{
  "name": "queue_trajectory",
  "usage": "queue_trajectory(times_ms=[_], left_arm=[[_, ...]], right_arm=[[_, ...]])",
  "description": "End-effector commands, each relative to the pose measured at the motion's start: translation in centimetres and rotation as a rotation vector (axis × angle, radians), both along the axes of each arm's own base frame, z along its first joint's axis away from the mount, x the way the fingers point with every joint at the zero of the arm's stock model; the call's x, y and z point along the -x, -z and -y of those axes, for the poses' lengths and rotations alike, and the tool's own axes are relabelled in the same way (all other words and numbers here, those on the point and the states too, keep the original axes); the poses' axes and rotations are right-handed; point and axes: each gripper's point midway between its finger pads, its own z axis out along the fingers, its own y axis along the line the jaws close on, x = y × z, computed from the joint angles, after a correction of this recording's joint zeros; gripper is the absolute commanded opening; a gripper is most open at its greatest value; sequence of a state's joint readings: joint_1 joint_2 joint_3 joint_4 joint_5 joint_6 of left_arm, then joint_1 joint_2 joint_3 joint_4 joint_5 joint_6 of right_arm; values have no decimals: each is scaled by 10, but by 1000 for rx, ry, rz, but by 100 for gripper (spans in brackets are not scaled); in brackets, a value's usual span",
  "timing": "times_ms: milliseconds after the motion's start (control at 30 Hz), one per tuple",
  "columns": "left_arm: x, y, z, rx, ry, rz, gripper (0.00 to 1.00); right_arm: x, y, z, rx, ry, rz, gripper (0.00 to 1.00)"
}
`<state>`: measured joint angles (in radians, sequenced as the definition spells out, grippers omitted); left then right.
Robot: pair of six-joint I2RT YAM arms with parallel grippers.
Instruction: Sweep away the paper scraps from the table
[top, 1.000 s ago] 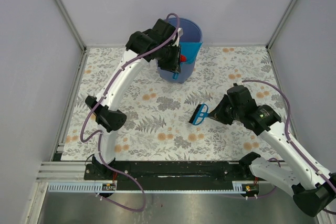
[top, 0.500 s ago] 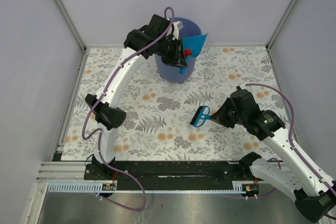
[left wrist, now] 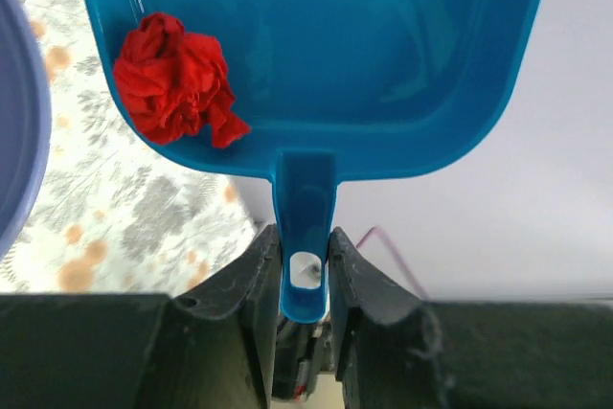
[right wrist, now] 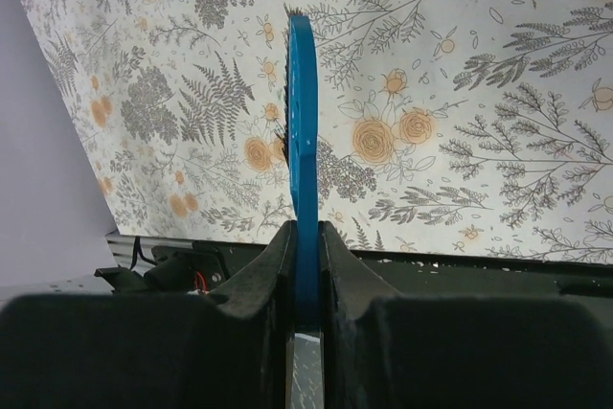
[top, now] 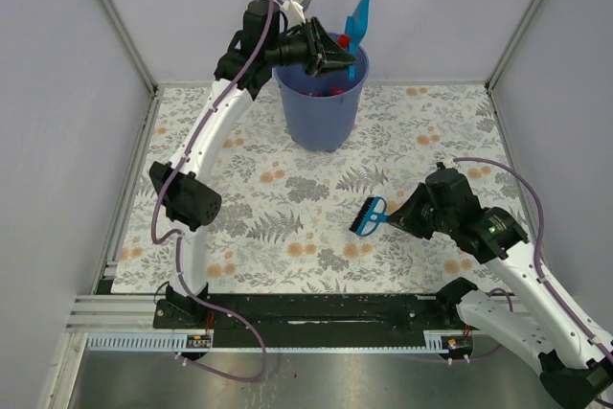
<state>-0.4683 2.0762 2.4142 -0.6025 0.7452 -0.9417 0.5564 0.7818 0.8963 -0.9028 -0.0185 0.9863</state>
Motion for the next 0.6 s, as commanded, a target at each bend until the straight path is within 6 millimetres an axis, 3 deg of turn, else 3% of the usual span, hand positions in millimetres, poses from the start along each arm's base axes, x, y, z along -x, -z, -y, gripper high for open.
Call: queue_trajectory(times_ms=[0,67,233,400,567], left_arm=[[-6,-92,-9,407,104,32,0],[-7,-114,-18,543,120,39,0],[-4,-141,-34,760,147,18,0],[2,-154,-50,918,169,-25,0],[17,-155,-56,935,208,-17,0]], right_arm=[[5,-5,5,-1,14,6,0],[8,-5,6,-3,12,5,0],[14,-5,9,-8,21,-2,0],[17,-4,11,-11,27,-5,0],[14,-6,14,3,43,7,0]])
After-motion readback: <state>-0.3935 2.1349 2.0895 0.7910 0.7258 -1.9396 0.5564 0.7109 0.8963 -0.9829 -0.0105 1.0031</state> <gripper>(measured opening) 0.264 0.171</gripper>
